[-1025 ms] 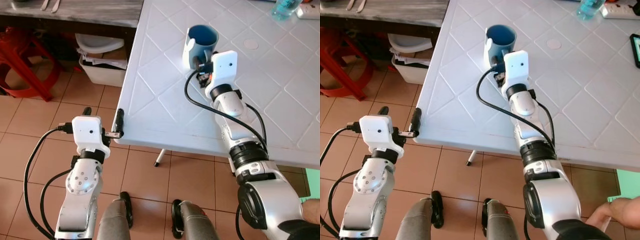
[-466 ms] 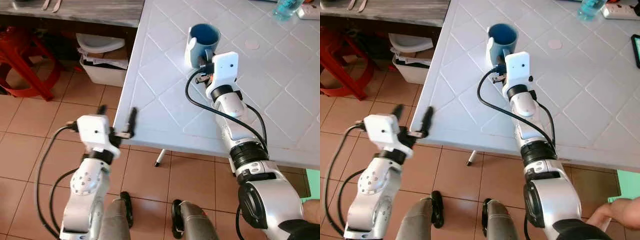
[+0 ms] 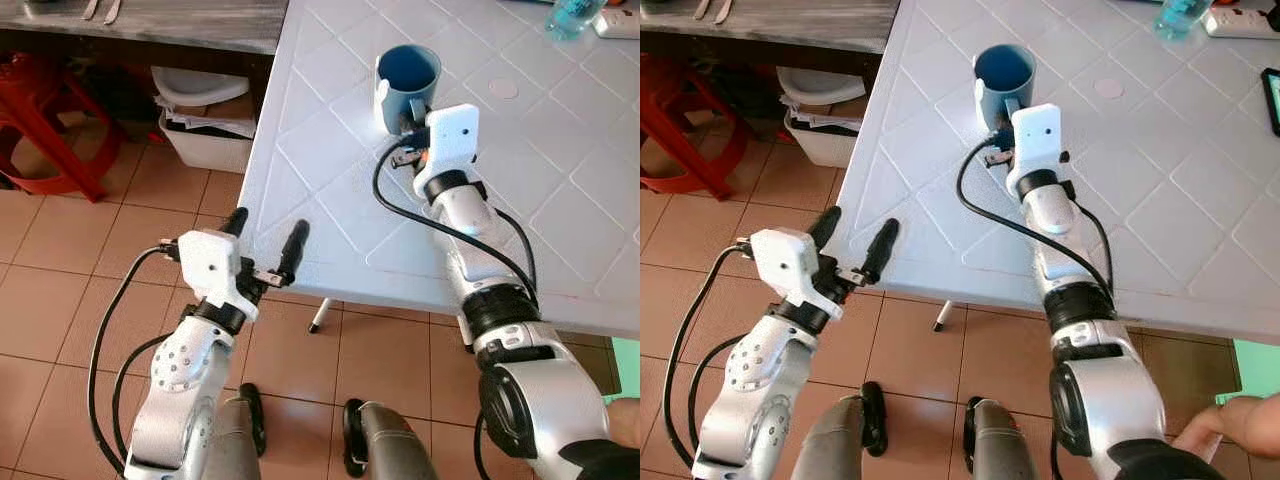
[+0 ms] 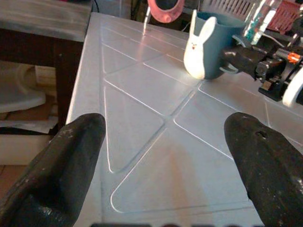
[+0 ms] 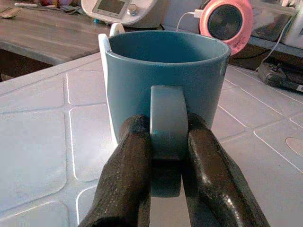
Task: Setting the table
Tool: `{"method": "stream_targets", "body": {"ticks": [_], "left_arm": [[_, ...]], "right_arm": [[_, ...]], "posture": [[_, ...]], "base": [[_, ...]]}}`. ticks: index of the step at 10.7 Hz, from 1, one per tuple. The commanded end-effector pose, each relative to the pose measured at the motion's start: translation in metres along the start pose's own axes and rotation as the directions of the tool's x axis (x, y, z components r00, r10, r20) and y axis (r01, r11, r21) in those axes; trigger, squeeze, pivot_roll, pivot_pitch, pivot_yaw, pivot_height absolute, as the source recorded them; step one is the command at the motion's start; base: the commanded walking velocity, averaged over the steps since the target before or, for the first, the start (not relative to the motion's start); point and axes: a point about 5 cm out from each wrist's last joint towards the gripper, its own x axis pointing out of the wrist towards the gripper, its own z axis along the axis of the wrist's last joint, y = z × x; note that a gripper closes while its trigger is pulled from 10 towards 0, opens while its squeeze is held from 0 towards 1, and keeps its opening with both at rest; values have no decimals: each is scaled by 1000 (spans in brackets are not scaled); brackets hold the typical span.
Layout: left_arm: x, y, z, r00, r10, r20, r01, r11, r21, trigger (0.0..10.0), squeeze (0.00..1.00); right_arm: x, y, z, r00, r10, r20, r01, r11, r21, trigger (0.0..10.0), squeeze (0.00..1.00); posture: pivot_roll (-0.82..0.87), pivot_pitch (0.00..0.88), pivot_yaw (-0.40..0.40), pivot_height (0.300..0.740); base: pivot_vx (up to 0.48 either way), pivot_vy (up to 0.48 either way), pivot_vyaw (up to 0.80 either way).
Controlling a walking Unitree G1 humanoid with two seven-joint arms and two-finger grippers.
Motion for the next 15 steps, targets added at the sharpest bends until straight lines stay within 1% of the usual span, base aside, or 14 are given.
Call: {"method": "stream_targets", "body": {"ticks": [1,2,3,4,5,6,7,8,9,10,11,13,14,15], "left_arm": [[-2,5,-9,997,55,-59,-53,998,32,10000,0],[-2,13,-14,988,123,-90,-117,991,70,10000,0],[-2,23,-15,981,176,-80,-168,981,95,10000,0],[-1,28,-14,977,200,-73,-192,976,106,10000,0],[5,42,-10,963,266,-50,-257,958,130,10000,0],[9,49,-7,956,293,-28,-285,945,158,10000,0],[15,57,-5,940,342,0,-334,919,208,10000,0],[17,57,-5,940,342,0,-335,922,196,10000,0],[18,58,-7,940,340,0,-334,924,185,10000,0],[19,57,-8,948,318,-16,-310,932,186,10000,0],[18,60,-10,940,340,-19,-330,923,199,10000,0],[13,62,-13,930,368,-18,-356,910,214,10000,0],[7,62,-16,926,377,-30,-363,907,213,10000,0],[1,64,-20,917,397,-43,-380,901,209,10000,0]], "right_arm": [[-6,-5,-5,1000,-13,-7,13,1000,10,0,0],[-13,-7,-3,1000,-17,13,17,1000,20,0,0],[-28,1,2,994,79,77,-84,994,70,0,0],[-34,5,3,989,119,89,-125,990,68,0,0],[-47,6,4,973,211,90,-213,977,14,7098,0],[-52,5,3,969,237,75,-237,972,-6,10000,0],[-55,4,6,960,270,76,-268,963,-33,10000,0],[-59,7,7,944,321,80,-317,946,-66,10000,0],[-70,7,8,931,358,63,-353,932,-80,10000,0],[-75,4,5,945,323,45,-320,945,-69,10000,0],[-80,4,0,965,261,15,-260,965,-43,10000,0],[-92,11,-2,983,184,27,-183,983,-29,10000,0],[-97,11,-7,994,112,-15,-112,994,7,10000,0],[-99,14,-11,997,66,-50,-65,998,22,10000,0]], "posture": [[1,262,-36,740],[-1,258,-37,740],[-2,252,-42,740],[-6,245,-39,740],[-18,229,-32,740],[-28,214,-25,740],[-47,188,-5,740],[-53,183,3,740],[-64,172,13,740],[-68,171,10,740],[-68,173,5,740],[-52,174,5,740],[-55,172,2,740],[-56,173,-3,740]], "base": [[0,0,0],[0,0,0],[0,345,0],[0,480,0],[0,480,0],[0,480,0],[0,480,0],[0,480,0],[0,480,0],[0,480,0],[0,461,0],[0,435,0],[356,319,0],[394,274,0]]}}
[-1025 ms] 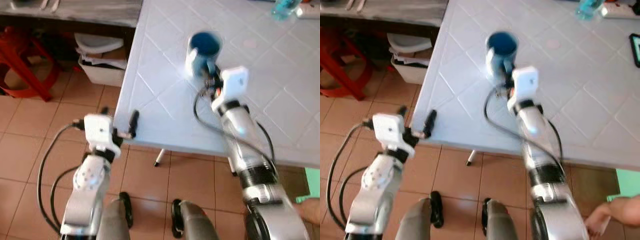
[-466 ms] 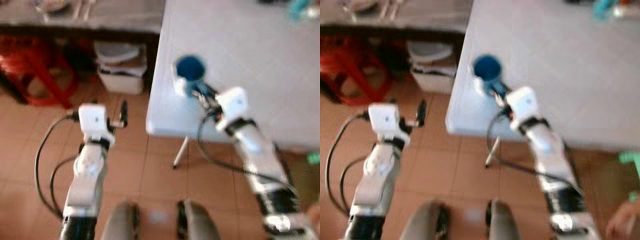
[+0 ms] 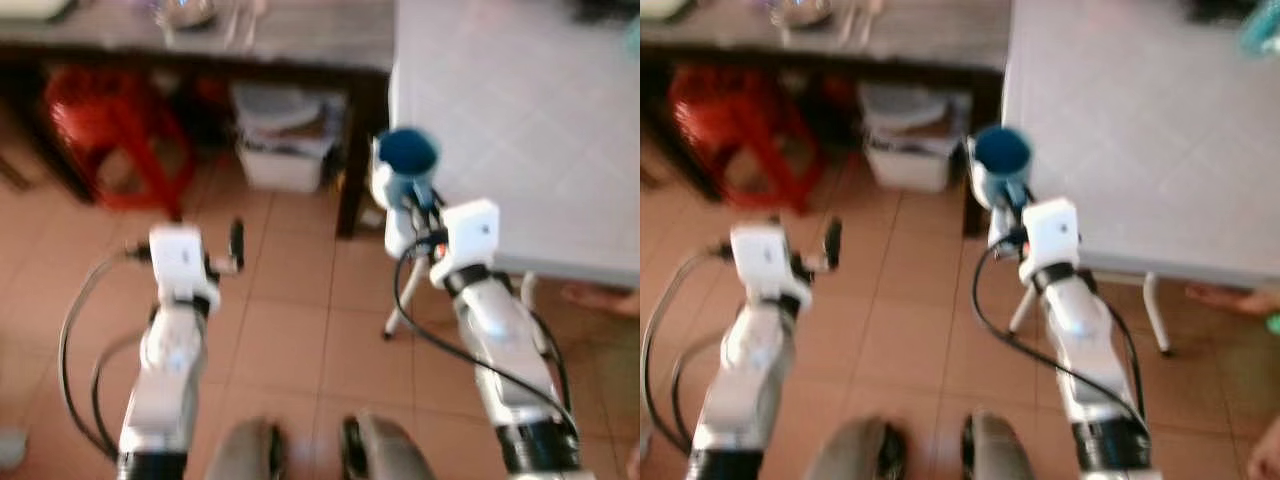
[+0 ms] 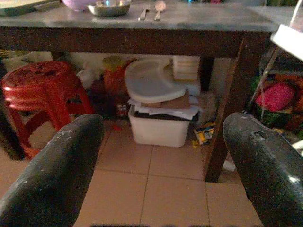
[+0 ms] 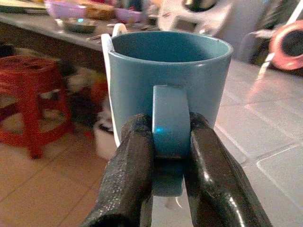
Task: Setting the table
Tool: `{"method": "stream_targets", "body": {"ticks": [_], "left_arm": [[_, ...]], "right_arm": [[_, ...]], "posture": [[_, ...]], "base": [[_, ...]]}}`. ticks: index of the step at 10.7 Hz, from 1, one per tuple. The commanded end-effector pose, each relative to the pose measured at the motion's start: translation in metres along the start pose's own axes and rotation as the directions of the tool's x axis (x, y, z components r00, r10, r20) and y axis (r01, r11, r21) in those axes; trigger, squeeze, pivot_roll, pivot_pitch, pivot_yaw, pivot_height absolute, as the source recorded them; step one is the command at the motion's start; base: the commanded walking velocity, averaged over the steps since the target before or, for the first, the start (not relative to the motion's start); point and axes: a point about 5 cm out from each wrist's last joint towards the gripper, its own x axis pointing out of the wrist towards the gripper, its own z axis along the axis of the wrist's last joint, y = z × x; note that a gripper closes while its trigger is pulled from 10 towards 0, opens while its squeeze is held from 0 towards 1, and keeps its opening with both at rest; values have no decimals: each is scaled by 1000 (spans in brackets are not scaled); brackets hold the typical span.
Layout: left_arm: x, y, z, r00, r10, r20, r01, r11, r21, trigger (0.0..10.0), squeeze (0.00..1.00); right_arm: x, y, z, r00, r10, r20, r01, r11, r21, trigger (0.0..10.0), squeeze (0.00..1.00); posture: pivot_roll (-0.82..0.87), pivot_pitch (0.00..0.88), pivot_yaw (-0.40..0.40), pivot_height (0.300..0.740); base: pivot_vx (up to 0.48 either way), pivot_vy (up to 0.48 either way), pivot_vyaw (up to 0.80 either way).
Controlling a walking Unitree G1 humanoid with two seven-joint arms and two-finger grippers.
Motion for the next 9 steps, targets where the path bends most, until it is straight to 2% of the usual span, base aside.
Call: {"method": "stream_targets", "body": {"ticks": [1,3,5,6,8,9], "left_arm": [[0,4,4,1000,19,15,-19,1000,3,10000,0],[1,1,4,1000,18,25,-18,1000,-1,10000,0],[2,-6,2,1000,11,26,-11,1000,-7,10000,0],[4,-9,4,999,4,34,-3,1000,-7,10000,0],[7,-10,3,999,1,36,0,1000,-14,10000,0],[7,-12,1,1000,-1,31,2,1000,-18,10000,0]], "right_arm": [[3,1,6,999,-30,13,31,998,-54,10000,0],[7,5,4,1000,19,-17,-19,1000,-18,10000,0],[9,8,-5,998,-6,-57,3,999,-54,10000,0],[9,14,-3,998,42,-52,-43,999,-17,10000,0],[6,15,7,999,19,37,-21,998,58,10000,0],[9,19,7,999,20,38,-22,998,53,10000,0]], "posture": [[-57,178,-10,740],[-58,175,-25,740],[-63,167,-26,740],[-63,167,-25,740],[-62,168,-14,740],[-62,166,-11,740]], "base": [[398,266,0],[396,272,0],[411,135,0],[442,0,0],[471,0,0],[480,0,0]]}}
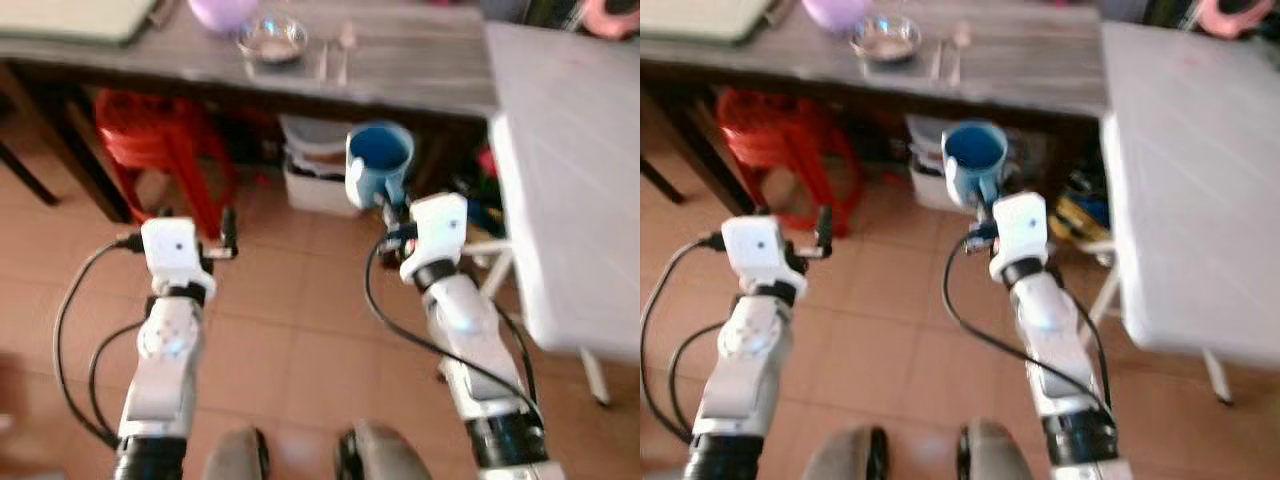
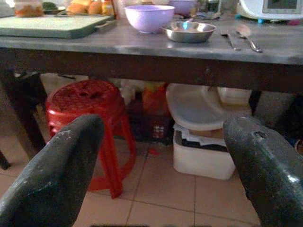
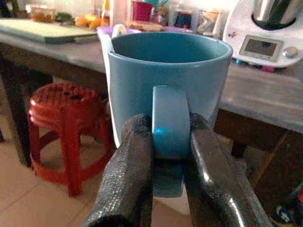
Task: Setting the table
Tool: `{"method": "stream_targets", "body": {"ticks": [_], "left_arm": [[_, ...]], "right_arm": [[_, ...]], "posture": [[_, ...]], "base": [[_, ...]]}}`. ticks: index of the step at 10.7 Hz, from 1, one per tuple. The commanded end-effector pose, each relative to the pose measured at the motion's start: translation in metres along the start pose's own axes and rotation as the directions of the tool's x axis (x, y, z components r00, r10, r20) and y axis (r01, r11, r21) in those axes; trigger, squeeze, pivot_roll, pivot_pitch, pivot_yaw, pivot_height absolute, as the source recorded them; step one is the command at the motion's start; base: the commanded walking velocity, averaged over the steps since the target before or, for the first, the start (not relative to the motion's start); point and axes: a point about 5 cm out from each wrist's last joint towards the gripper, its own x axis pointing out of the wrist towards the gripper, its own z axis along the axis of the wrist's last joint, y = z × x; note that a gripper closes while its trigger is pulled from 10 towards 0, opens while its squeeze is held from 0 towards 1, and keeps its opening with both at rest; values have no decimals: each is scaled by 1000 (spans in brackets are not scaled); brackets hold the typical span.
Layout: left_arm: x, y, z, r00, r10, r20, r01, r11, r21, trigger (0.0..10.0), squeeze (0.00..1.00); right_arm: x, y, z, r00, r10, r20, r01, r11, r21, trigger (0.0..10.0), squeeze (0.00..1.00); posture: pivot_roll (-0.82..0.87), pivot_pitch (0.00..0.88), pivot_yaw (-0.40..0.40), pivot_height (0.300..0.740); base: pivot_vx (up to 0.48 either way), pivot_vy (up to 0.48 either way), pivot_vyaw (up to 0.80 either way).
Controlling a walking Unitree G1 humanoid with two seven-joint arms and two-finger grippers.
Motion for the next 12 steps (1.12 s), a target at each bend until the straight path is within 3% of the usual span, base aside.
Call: {"method": "stream_targets", "body": {"ticks": [1,7,9,12], "left_arm": [[-1,-11,-1,999,-32,-2,32,999,-8,10000,0],[-3,-12,-1,998,-55,4,56,998,-11,10000,0],[-2,-14,3,998,-65,20,66,998,-9,10000,0],[-3,-13,3,999,-54,11,54,998,-32,10000,0]], "right_arm": [[1,-6,7,999,-28,40,29,999,-21,10000,0],[15,-12,18,992,-70,107,77,995,-64,10000,0],[15,-29,23,974,-176,141,193,975,-114,10000,0],[17,-33,25,975,-161,153,183,973,-142,10000,0]], "posture": [[-61,169,-8,740],[-56,165,-7,740],[-53,166,-6,740],[-50,164,-6,740]], "base": [[480,0,0],[480,0,0],[480,0,0],[480,0,0]]}}
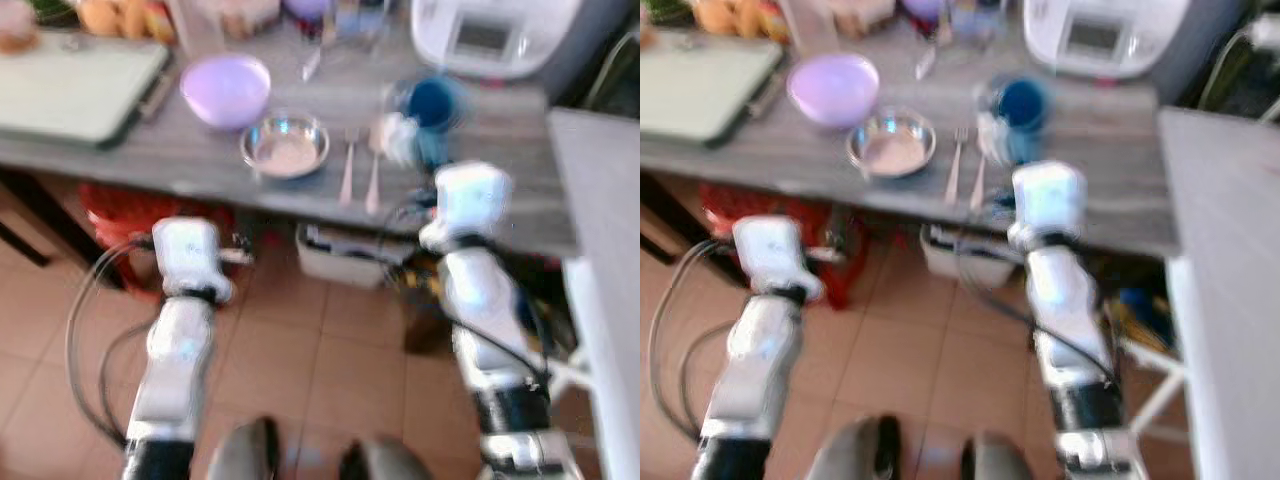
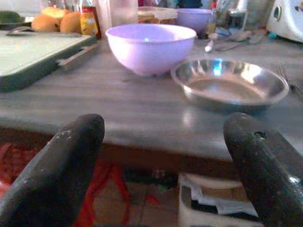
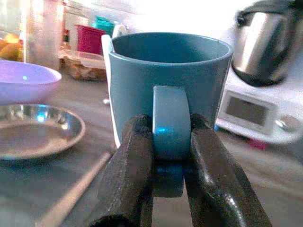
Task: Setting the table
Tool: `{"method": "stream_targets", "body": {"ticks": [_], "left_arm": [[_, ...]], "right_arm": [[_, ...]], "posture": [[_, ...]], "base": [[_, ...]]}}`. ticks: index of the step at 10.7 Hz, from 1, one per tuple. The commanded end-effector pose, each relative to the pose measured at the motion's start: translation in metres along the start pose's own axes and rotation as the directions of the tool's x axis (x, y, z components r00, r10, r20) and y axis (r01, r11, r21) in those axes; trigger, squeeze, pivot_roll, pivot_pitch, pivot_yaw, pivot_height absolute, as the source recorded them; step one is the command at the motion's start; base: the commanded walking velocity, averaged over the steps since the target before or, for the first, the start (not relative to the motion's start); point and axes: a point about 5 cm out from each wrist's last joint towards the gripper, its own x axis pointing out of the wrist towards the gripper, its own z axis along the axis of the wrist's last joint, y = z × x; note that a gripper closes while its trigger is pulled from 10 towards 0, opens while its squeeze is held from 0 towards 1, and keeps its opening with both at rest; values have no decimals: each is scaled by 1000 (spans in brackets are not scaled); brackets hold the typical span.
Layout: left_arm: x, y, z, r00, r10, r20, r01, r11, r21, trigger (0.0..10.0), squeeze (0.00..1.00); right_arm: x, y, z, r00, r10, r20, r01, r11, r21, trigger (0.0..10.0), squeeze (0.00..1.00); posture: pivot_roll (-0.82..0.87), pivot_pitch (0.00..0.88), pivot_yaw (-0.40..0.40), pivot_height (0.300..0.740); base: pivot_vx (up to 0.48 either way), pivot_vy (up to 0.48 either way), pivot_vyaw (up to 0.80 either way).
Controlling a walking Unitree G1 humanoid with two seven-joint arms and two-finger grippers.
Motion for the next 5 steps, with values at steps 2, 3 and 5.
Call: {"method": "stream_targets", "body": {"ticks": [2,3,5], "left_arm": [[-2,-5,0,1000,-3,-3,3,1000,-10,10000,0],[-3,-4,1,1000,5,0,-5,1000,-3,10000,0],[-6,-2,1,1000,8,7,-8,1000,4,10000,0]], "right_arm": [[5,-11,8,999,-7,47,10,999,-49,10000,0],[6,-13,7,999,-21,48,23,999,-38,10000,0],[8,-19,7,996,-73,43,75,996,-48,10000,0]], "posture": [[-48,166,-8,740],[-47,168,-9,740],[-40,170,-10,740]], "base": [[424,0,300],[247,0,788],[0,0,0]]}}
